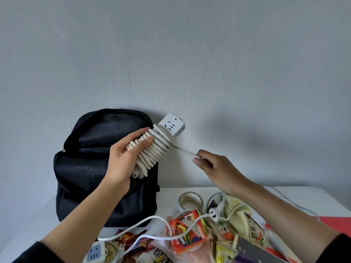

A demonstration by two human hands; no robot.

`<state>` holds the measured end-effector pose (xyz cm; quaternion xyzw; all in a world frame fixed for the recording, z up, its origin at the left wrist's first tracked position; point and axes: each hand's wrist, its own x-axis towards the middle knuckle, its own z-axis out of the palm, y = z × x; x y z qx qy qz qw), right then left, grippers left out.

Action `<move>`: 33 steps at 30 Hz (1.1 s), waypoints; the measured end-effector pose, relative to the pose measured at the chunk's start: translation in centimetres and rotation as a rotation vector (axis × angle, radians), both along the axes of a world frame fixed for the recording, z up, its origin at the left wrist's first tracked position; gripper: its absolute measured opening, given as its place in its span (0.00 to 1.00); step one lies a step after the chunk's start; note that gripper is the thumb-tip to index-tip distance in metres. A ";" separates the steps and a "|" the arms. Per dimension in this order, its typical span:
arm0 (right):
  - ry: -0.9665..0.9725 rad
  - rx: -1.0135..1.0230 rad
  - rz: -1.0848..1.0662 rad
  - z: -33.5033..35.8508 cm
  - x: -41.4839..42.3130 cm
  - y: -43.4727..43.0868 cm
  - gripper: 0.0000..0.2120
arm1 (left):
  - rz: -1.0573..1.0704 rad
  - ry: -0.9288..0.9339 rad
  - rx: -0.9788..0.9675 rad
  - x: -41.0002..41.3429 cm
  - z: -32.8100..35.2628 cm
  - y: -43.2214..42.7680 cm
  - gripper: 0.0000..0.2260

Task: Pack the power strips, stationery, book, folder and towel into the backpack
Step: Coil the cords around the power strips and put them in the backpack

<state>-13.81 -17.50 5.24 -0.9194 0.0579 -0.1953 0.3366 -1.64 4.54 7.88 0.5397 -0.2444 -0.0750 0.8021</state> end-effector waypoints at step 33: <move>-0.048 0.314 0.442 6.0 -0.8 3.0 0.17 | -0.624 -0.542 0.583 -2.1 -0.8 2.3 0.17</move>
